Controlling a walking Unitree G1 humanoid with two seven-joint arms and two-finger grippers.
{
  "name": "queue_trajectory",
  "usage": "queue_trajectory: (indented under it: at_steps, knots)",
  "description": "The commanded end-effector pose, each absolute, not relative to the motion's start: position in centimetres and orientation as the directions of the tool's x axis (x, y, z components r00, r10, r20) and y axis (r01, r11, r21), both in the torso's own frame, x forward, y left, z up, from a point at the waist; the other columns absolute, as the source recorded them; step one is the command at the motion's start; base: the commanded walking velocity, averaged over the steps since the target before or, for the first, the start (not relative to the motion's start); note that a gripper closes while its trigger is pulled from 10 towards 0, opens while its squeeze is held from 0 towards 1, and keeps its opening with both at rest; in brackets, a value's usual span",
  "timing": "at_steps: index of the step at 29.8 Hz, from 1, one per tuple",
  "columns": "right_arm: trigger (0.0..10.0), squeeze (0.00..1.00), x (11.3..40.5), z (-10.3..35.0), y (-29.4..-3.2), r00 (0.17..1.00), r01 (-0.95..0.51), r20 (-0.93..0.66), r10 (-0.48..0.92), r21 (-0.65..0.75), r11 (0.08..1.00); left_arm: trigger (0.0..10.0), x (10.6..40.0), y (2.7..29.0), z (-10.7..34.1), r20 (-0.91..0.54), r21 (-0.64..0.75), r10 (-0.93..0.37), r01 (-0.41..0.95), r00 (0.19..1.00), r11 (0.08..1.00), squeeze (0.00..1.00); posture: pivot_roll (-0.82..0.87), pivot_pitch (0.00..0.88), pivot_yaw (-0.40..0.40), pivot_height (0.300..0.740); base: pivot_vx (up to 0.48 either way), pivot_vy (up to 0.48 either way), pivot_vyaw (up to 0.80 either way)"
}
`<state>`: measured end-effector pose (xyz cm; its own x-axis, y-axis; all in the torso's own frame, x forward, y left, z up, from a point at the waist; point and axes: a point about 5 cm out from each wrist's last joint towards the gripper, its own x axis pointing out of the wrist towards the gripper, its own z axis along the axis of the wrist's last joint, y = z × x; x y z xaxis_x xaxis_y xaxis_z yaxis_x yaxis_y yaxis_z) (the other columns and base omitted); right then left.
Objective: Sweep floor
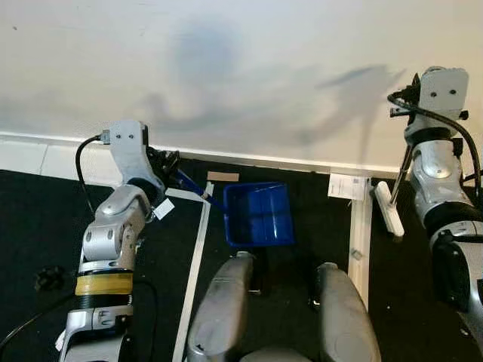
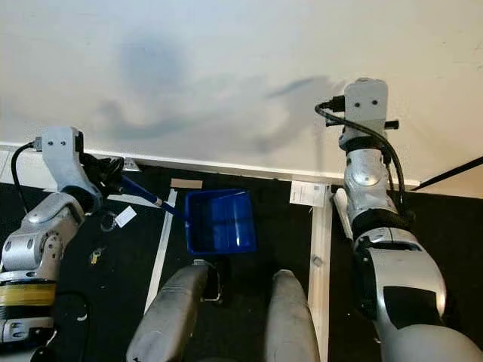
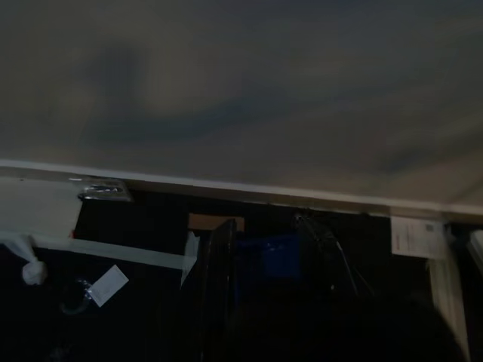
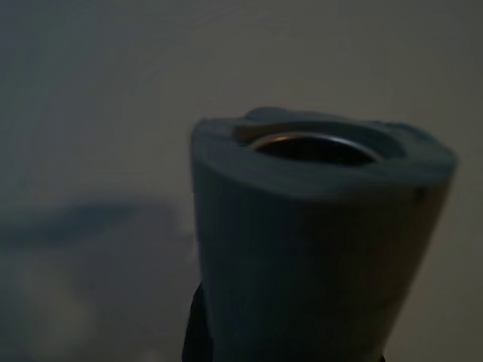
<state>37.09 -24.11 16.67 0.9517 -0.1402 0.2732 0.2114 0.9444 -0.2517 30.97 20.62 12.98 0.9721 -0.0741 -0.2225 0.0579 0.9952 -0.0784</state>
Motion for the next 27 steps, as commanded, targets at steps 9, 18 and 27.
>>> queue_trajectory:
  at_steps: [9,18,27]
  knots:
    - [10.0,0.00,37.0,15.4,-23.3,0.970,0.141,0.218,-0.105,-0.159,0.977,10.0,33.0,19.4,14.0,-0.163,-0.034,0.016,-0.022,0.987,0.999,0.00,0.18,0.367,0.159,0.740,0.000,0.000,0.00]
    - [10.0,0.00,36.9,15.1,-23.0,0.973,0.122,0.212,-0.090,-0.142,0.982,10.0,33.1,17.4,15.2,-0.097,0.008,-0.055,0.056,0.994,0.998,0.00,0.17,0.373,0.169,0.740,0.000,0.000,0.00]
    - [10.0,0.00,37.0,15.3,-23.2,0.973,0.117,0.214,-0.083,-0.148,0.982,10.0,33.1,17.7,16.1,-0.049,0.004,-0.018,0.018,0.999,1.000,0.00,0.17,0.373,0.169,0.740,0.000,0.000,0.00]
